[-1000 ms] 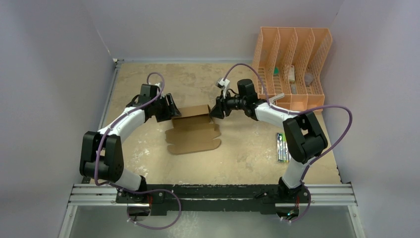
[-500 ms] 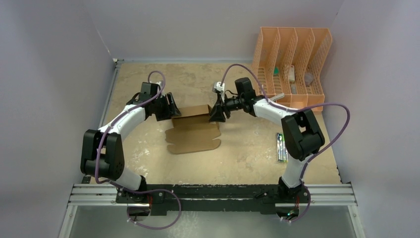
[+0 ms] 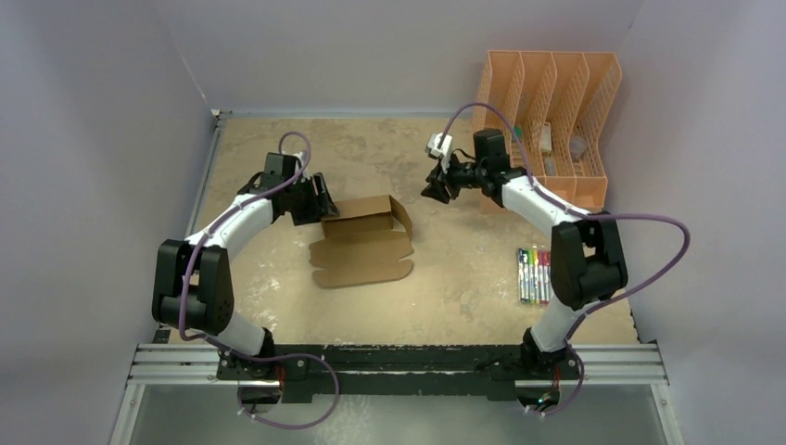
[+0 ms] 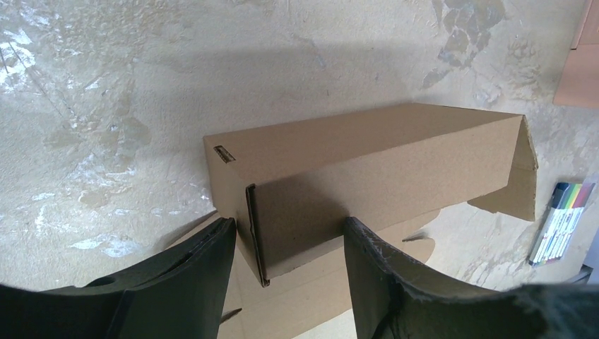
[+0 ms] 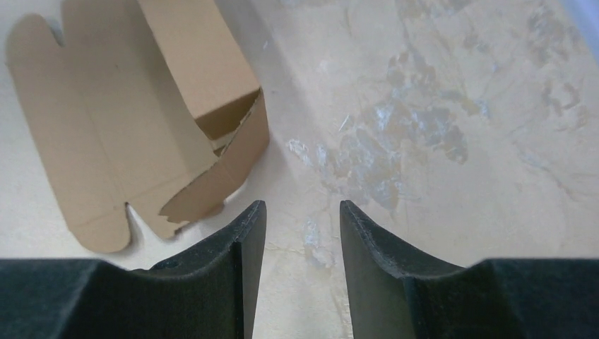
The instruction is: Fold the paper box
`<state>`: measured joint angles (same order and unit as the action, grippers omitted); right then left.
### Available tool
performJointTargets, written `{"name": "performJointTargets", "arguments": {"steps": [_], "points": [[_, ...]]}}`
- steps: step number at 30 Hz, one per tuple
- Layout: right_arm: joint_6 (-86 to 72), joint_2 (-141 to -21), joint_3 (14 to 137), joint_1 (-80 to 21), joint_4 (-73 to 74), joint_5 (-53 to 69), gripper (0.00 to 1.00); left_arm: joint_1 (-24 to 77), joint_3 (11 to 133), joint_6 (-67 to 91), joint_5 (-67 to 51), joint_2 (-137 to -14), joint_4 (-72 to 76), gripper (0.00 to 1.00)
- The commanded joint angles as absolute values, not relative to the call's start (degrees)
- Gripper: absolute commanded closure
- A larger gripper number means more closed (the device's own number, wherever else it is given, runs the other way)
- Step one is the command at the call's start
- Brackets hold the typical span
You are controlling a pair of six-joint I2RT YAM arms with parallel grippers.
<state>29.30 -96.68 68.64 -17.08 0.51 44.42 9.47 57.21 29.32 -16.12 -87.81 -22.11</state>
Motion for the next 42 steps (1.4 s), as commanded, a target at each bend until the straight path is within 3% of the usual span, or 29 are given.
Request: {"name": "performJointTargets", "arguments": {"steps": [1, 18, 25, 37, 42], "points": [[34.3, -100.0, 67.0, -18.5, -1.9, 41.8, 0.54, 9.7, 59.3, 27.8, -15.7, -88.8, -22.9, 0.43], [30.8, -107.0, 63.3, -28.8, -16.1, 41.9, 0.43, 9.7, 59.3, 28.5, -20.0, -88.8, -22.7, 0.43], [23.6, -107.7, 58.3, -30.7, -32.4, 35.7, 0.42, 9.7, 57.9, 29.0, -22.9, -87.8, -22.5, 0.43], [18.5, -111.9, 57.7, -32.0, -41.5, 31.4, 0.54, 9.9, 57.3, 28.1, -25.5, -88.4, -23.3, 0.43], [16.1, -111.9, 56.3, -33.1, -46.4, 27.6, 0.65, 10.2, 57.5, 28.2, -25.9, -88.3, -23.3, 0.43]]}}
